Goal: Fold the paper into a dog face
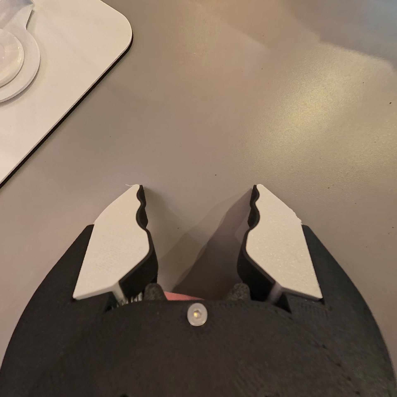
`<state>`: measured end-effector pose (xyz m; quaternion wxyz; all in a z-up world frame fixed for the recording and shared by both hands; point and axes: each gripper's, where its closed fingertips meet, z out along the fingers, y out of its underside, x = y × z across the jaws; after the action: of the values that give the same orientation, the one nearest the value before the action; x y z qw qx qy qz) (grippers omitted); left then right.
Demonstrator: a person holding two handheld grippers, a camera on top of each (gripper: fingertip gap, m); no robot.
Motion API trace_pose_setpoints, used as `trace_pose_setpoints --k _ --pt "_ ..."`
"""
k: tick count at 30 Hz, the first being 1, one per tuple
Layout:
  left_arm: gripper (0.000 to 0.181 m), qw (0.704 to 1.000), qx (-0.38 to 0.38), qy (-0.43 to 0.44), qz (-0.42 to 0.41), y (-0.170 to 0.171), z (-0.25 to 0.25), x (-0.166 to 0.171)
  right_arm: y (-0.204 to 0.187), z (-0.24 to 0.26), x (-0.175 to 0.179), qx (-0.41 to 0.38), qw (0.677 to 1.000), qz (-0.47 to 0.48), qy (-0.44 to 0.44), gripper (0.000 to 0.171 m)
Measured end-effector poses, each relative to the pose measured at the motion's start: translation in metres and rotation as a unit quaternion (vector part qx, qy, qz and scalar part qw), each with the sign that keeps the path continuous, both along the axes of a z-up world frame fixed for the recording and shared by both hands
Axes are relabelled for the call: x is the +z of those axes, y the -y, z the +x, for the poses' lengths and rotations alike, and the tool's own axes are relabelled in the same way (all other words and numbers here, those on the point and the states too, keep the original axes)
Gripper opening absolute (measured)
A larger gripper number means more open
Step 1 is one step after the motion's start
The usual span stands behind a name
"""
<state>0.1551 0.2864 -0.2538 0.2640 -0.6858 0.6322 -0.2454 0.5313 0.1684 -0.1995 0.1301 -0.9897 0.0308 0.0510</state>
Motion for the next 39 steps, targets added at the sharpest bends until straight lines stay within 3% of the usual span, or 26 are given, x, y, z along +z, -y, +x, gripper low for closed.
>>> trace_pose_setpoints --k 1,4,9,17,19,21,22,24,29,31,35,39 --pt "0.092 1.0 0.0 0.0 0.0 0.0 0.0 0.0 -0.003 -0.009 -0.003 0.003 1.0 0.004 -0.031 0.036" --pt "0.092 1.0 0.0 0.0 0.0 0.0 0.0 0.0 -0.005 -0.019 0.006 0.001 0.993 0.033 -0.115 0.038" --pt "0.092 1.0 0.0 0.0 0.0 0.0 0.0 0.0 0.001 -0.001 0.022 0.003 0.993 0.053 -0.108 0.033" --pt "0.092 1.0 0.0 0.0 0.0 0.0 0.0 0.0 -0.019 0.002 -0.021 0.035 0.998 -0.011 -0.055 0.011" --pt "0.092 1.0 0.0 0.0 0.0 0.0 0.0 0.0 -0.02 -0.003 -0.028 0.053 0.995 -0.023 -0.076 0.019" --pt "0.092 1.0 0.0 0.0 0.0 0.0 0.0 0.0 -0.024 -0.012 -0.019 0.056 0.991 0.002 -0.121 0.015" --pt "0.092 1.0 0.0 0.0 0.0 0.0 0.0 0.0 -0.022 -0.011 -0.014 0.056 0.99 0.005 -0.127 0.021" --pt "0.092 1.0 0.0 0.0 0.0 0.0 0.0 0.0 -0.021 0.001 -0.001 0.04 0.992 0.025 -0.118 0.028" --pt "0.092 1.0 0.0 0.0 0.0 0.0 0.0 0.0 -0.03 0.025 0.025 0.007 0.991 0.073 -0.116 0.027" --pt "0.092 1.0 0.0 0.0 0.0 0.0 0.0 0.0 -0.03 0.034 0.014 -0.002 0.994 0.047 -0.102 0.027" --pt "0.092 1.0 0.001 0.0 0.0 0.0 0.0 0.0 -0.033 0.015 -0.01 0.011 0.986 0.014 -0.168 0.027" --pt "0.092 1.0 0.001 0.0 0.001 0.0 0.0 0.0 -0.038 0.006 -0.022 0.011 0.984 0.013 -0.18 0.01"
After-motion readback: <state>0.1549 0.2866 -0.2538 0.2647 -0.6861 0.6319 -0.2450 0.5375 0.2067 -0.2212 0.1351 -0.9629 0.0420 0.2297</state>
